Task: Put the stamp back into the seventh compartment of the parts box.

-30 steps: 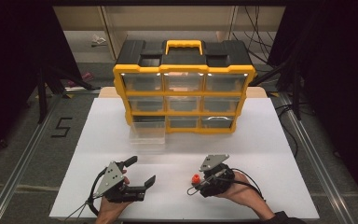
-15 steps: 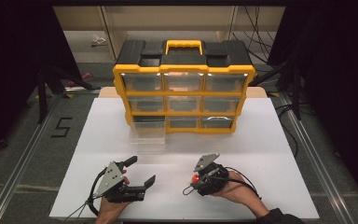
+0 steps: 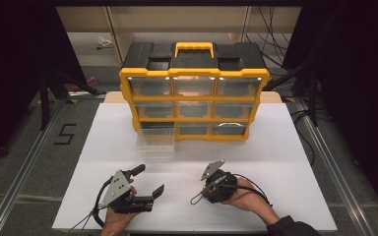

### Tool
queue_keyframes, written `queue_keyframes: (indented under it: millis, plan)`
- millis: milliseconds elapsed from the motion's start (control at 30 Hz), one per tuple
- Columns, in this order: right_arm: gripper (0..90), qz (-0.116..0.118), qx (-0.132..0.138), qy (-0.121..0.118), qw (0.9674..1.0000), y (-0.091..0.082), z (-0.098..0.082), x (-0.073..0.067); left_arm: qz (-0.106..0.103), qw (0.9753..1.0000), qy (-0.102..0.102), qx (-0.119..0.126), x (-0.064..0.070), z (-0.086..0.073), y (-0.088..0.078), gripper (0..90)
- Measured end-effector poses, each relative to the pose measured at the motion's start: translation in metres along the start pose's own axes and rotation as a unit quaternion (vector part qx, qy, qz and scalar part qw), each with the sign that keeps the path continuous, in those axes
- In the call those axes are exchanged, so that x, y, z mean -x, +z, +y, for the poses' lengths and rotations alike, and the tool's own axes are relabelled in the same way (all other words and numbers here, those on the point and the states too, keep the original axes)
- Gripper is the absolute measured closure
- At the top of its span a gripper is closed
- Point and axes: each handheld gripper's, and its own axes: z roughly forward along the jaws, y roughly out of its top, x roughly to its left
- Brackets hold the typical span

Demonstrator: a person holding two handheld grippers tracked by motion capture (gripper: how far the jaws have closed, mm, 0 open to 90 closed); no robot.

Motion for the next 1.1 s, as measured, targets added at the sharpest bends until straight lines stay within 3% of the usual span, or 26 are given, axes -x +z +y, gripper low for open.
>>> queue_keyframes:
  millis: [133,200,600,1100]
  plan:
    - [63.7,0.002,-0.003,0.006,1.0000,0.001,0.001,0.001,0.000,1.0000,0.000,0.000,0.000,0.000,0.000,10.3]
    - [64.2,0.004,0.002,-0.002,1.0000,0.000,0.002,0.001,0.000,1.0000,0.000,0.000,0.000,0.000,0.000,10.3]
    - [64.5,-0.023,0.061,0.006,0.9978,-0.019,0.006,0.004,0.002,1.0000,0.000,0.001,0.000,0.000,0.000,10.4]
    - [64.4,-0.049,0.135,0.018,0.9894,-0.032,0.012,0.007,0.004,1.0000,0.001,0.002,0.000,0.000,0.000,10.4]
